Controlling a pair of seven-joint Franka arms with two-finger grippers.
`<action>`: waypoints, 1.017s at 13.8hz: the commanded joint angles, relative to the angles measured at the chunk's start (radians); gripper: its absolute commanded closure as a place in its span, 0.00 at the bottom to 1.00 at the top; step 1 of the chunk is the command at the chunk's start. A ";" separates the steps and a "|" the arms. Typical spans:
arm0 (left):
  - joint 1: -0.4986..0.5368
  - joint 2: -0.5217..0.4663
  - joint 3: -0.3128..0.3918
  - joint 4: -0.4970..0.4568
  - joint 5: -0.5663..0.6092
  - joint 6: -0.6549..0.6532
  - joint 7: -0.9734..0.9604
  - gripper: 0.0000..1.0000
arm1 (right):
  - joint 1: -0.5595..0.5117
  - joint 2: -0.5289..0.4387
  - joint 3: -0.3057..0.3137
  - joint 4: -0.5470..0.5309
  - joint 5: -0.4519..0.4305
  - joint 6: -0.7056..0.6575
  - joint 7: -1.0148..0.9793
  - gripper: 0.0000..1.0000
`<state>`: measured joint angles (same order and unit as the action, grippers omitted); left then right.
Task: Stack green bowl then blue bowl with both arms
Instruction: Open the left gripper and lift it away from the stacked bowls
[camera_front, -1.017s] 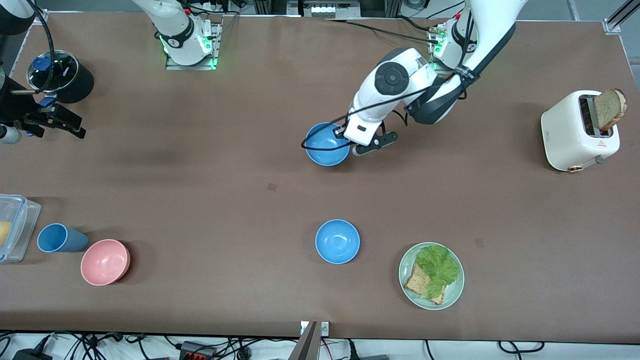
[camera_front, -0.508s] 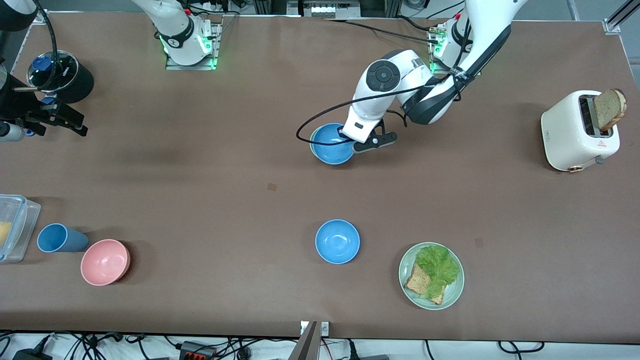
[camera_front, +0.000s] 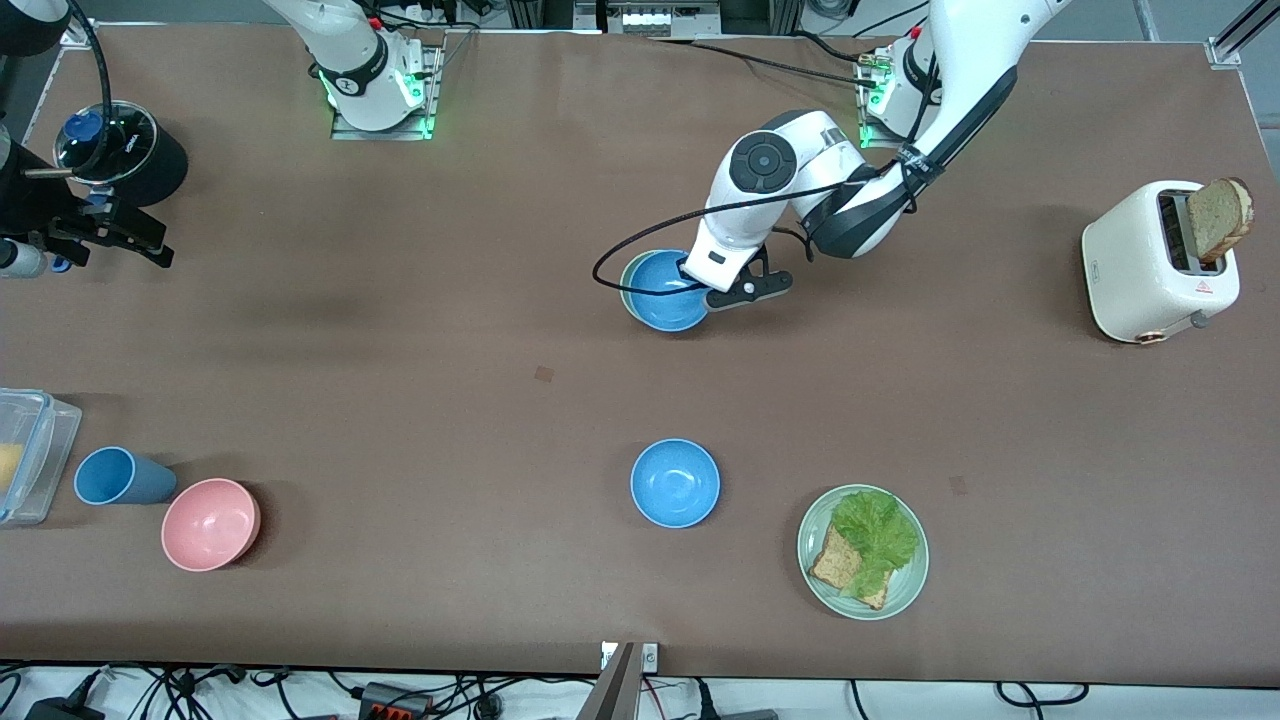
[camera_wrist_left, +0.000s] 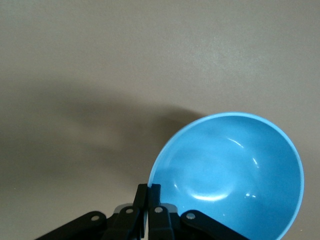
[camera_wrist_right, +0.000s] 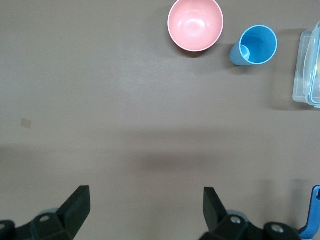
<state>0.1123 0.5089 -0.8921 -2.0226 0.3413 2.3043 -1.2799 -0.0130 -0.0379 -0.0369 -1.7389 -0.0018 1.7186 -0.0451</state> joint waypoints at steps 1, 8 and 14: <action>-0.009 0.005 -0.002 -0.002 0.028 0.012 -0.009 1.00 | -0.015 -0.013 0.011 0.006 -0.010 -0.019 0.002 0.00; -0.031 0.007 -0.004 0.001 0.027 0.001 -0.022 0.93 | -0.015 -0.013 0.011 0.006 -0.010 -0.022 0.001 0.00; 0.006 -0.029 -0.025 0.056 0.021 -0.089 -0.026 0.83 | -0.015 -0.013 0.011 0.007 -0.010 -0.039 -0.002 0.00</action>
<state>0.0926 0.5140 -0.8940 -1.9853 0.3413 2.2534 -1.2892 -0.0137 -0.0379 -0.0369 -1.7388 -0.0018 1.7004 -0.0448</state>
